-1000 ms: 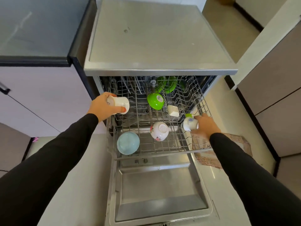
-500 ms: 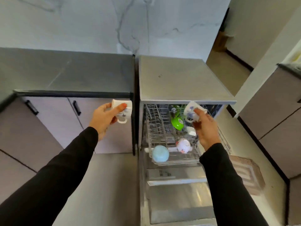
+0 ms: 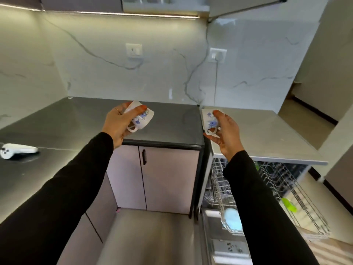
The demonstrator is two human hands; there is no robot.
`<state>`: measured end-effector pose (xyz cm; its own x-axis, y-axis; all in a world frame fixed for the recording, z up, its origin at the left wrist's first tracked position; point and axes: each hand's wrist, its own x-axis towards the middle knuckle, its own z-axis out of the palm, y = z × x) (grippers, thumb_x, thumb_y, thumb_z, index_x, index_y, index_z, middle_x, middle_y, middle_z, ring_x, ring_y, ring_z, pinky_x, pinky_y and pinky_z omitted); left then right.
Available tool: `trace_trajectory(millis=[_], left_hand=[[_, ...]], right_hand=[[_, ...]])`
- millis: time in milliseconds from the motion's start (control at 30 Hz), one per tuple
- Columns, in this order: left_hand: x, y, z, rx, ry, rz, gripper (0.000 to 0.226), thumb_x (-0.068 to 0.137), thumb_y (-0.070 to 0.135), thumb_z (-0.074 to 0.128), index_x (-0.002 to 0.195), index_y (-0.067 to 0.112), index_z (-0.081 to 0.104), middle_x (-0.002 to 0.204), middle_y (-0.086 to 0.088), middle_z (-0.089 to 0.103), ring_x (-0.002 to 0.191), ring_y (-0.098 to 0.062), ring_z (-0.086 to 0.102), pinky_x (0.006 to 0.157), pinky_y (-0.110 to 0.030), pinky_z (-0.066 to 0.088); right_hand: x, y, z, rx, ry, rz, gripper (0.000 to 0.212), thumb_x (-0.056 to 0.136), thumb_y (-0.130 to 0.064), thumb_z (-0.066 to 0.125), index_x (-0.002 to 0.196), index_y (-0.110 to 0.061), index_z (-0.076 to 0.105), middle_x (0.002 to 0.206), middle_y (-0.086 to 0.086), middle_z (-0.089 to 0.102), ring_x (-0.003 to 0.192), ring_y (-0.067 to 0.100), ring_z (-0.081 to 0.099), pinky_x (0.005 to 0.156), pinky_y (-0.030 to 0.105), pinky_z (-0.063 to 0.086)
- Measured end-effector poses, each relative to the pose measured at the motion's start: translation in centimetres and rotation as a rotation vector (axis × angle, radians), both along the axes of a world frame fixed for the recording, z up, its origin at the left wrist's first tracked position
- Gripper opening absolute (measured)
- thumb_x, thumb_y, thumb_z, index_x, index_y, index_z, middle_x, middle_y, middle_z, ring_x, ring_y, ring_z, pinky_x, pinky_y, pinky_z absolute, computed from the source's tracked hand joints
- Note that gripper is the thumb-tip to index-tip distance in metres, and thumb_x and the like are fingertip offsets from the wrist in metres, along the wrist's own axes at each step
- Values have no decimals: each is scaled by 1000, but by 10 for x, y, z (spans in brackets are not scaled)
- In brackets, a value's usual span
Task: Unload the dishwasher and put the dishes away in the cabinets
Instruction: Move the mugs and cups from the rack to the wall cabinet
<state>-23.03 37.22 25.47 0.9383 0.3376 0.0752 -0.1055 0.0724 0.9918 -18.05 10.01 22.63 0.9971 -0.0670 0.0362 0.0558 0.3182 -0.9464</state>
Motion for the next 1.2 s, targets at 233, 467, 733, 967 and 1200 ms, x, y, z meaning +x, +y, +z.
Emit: trace_trajectory(millis=[233,467,733,967,1200], left_hand=[[43,61,40,209,-82,69,40,71,31,82,105,20,64,98,-2,71,83,-14,70,68,-27,55],[126,119,96,371,-172,110,30,67,34,84,89,22,67,90,-1,72,83,-15,67,74,-28,55],[214,153,145,381,-315,94,41,72,30,80,106,14,64,96,-1,67,81,-7,64,63,-14,54],[303,167,194,434,-432,34,33,76,31,78,101,18,62,92,5,64,83,-5,62,65,-14,54],[387,179,245,438,-537,-67,42,70,27,83,104,12,64,99,2,64,84,-7,62,57,-10,52]], right_hand=[[74,89,40,-180,-116,93,61,77,-43,74,126,-14,52,110,7,68,96,20,69,69,31,60],[158,155,93,-285,-264,93,42,80,-41,73,110,-24,50,108,0,62,100,19,65,82,36,57],[237,189,160,-340,-445,-13,59,71,-45,79,118,-18,55,114,4,64,99,17,66,75,30,57],[299,208,212,-433,-592,-124,58,68,-48,77,111,-12,64,102,4,70,87,13,69,69,27,57],[360,221,250,-420,-614,-311,54,70,-44,78,110,-10,64,99,5,69,79,11,67,63,24,56]])
